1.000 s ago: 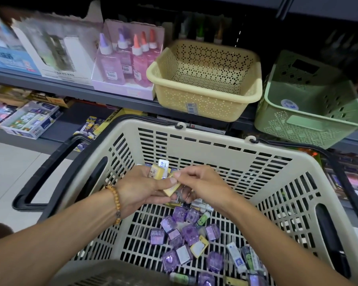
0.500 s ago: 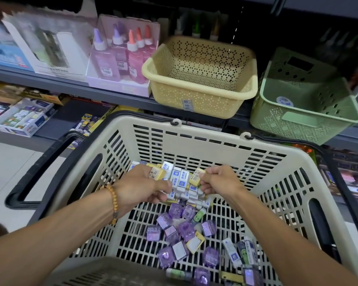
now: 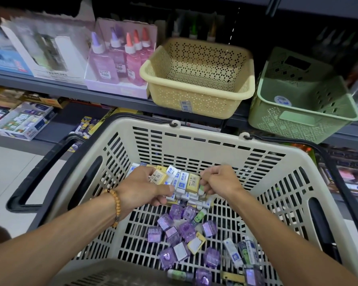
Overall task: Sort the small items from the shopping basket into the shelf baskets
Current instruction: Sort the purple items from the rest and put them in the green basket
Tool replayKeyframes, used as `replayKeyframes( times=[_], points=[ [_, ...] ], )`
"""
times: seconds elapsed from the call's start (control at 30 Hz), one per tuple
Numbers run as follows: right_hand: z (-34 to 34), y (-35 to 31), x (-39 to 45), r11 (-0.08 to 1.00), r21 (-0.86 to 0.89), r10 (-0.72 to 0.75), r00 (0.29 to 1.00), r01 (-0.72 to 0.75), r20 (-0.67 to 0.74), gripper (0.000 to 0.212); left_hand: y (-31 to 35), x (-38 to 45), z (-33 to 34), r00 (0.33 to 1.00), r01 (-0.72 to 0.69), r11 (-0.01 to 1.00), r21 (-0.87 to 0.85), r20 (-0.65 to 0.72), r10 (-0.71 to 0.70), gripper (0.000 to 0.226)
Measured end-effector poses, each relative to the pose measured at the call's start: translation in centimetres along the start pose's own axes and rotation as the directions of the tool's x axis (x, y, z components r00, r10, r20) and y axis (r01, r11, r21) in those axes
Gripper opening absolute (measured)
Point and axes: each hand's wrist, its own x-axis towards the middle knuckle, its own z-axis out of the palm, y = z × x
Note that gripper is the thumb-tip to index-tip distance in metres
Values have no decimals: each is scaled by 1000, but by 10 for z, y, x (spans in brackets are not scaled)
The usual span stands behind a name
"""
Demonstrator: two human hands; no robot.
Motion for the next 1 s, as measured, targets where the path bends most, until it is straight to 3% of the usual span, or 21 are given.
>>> replayKeyframes(
  times=[0.03,0.1,0.17,0.23,0.33,0.43,0.53,0.67,0.83,0.93,1.0],
  points=[
    [-2,-4,-3,998,-25,-60,998,59,-12,22,0,0,0,1000,-3,1000,-2,-1,3,30],
    [1,-18,-12,989,8,-147,983,147,110,32,1,0,2,1000,-17,1000,6,2,17,30],
    [13,-28,-21,984,36,-180,936,177,302,25,2,-1,5,1000,-26,1000,8,17,26,33],
    [18,-30,-21,983,64,-183,907,172,379,20,2,-2,7,999,-27,999,-17,44,27,34],
    [-14,-21,-12,991,72,-129,944,112,302,20,2,-2,7,998,34,985,-172,65,-23,35],
    [-49,-2,-4,999,-39,29,965,-20,260,20,5,-3,9,995,89,949,-301,67,-72,16],
    [-38,13,0,989,-98,132,968,-113,214,19,5,-3,11,993,122,922,-368,52,-110,21],
    [-13,18,9,993,-18,121,992,-120,25,13,0,-3,11,995,100,963,-251,34,-95,33],
    [0,25,8,989,69,135,987,-129,-84,11,-4,-1,8,997,15,998,56,-70,-11,17],
    [-1,22,7,990,66,132,988,-127,-77,15,-4,-1,9,997,20,999,37,-73,-17,19],
    [-6,18,5,994,-47,93,987,-100,-131,21,-2,-1,11,999,37,998,-53,-38,-39,21]
  ],
)
